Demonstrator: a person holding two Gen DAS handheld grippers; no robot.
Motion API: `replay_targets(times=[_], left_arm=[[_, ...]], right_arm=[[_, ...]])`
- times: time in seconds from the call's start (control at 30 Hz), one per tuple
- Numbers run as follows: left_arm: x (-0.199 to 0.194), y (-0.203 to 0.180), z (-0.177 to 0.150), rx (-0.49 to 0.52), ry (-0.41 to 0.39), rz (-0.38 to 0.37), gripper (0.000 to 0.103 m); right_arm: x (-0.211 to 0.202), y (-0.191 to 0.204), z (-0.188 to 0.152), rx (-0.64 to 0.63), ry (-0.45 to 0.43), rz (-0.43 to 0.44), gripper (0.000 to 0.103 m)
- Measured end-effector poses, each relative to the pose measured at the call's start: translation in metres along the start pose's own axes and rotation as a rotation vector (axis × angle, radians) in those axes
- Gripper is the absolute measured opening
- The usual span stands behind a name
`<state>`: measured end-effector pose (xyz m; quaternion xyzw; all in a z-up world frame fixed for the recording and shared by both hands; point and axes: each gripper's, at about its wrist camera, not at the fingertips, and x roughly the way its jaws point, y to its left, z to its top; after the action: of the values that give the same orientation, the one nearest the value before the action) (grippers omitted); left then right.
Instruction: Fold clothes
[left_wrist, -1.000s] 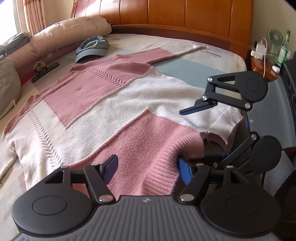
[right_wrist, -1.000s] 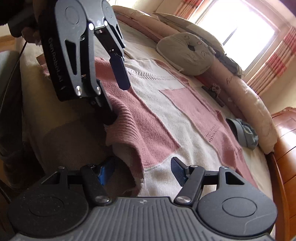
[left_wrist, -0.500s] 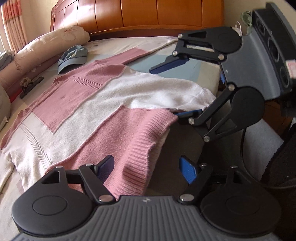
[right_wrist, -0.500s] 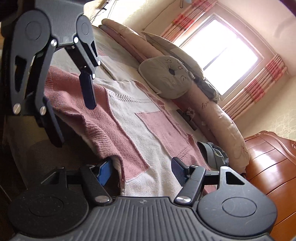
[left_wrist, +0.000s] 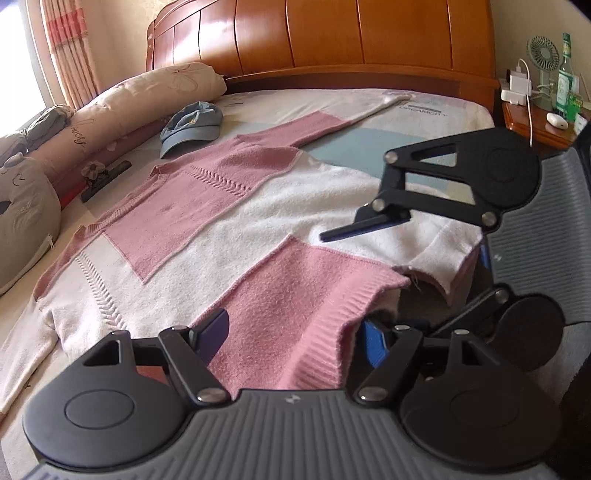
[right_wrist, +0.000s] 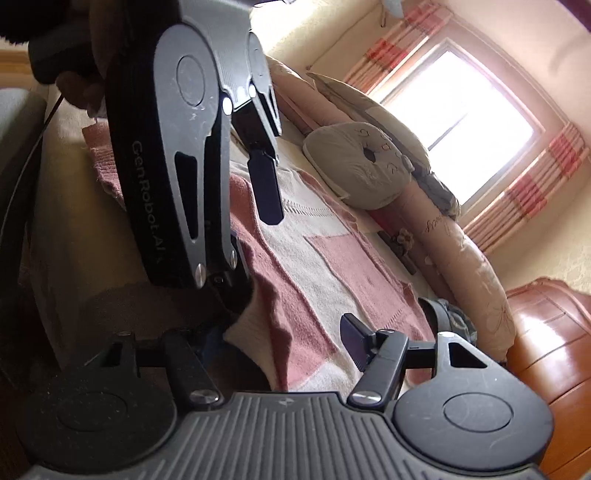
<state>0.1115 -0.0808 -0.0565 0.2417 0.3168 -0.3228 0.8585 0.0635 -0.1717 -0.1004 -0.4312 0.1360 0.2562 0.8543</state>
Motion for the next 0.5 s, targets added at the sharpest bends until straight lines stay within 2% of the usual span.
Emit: replay_targets(times=[0.03,0.07,0.1,0.23,0.3,0.33,0.37,0.4,0.5], left_arm=[[-0.001,-0.001,-0.003,0.002,0.011,0.004,0.073],[-0.003,-0.001,-0.006,0.003,0.021,0.007,0.073],[-0.006,0.002,-0.011,-0.013,0.029,0.003,0.073],[-0.022,0.019,-0.033,-0.125,0.052,-0.007,0.073],[-0.031,0.028,-0.041,-0.173,0.062,0.003,0.074],[-0.035,0.032,-0.045,-0.196,0.067,0.008,0.074],[-0.039,0.036,-0.048,-0.209,0.078,0.021,0.074],[-0.042,0.039,-0.050,-0.221,0.087,0.036,0.074],[-0.052,0.048,-0.055,-0.263,0.098,0.072,0.074]], right_arm=[[0.005,0.006,0.001,-0.035,-0.007,-0.009,0.057],[0.008,0.011,0.002,-0.067,-0.011,-0.024,0.047],[0.010,0.014,0.003,-0.092,-0.018,-0.036,0.044],[0.012,0.019,0.010,-0.116,-0.064,-0.003,0.044],[0.014,0.022,0.015,-0.106,-0.084,0.046,0.044],[0.014,0.023,0.017,-0.099,-0.083,0.076,0.040],[0.015,0.024,0.019,-0.092,-0.083,0.106,0.023],[0.015,0.024,0.020,-0.084,-0.081,0.135,0.011],[0.011,0.018,0.018,-0.046,-0.058,0.209,0.008]])
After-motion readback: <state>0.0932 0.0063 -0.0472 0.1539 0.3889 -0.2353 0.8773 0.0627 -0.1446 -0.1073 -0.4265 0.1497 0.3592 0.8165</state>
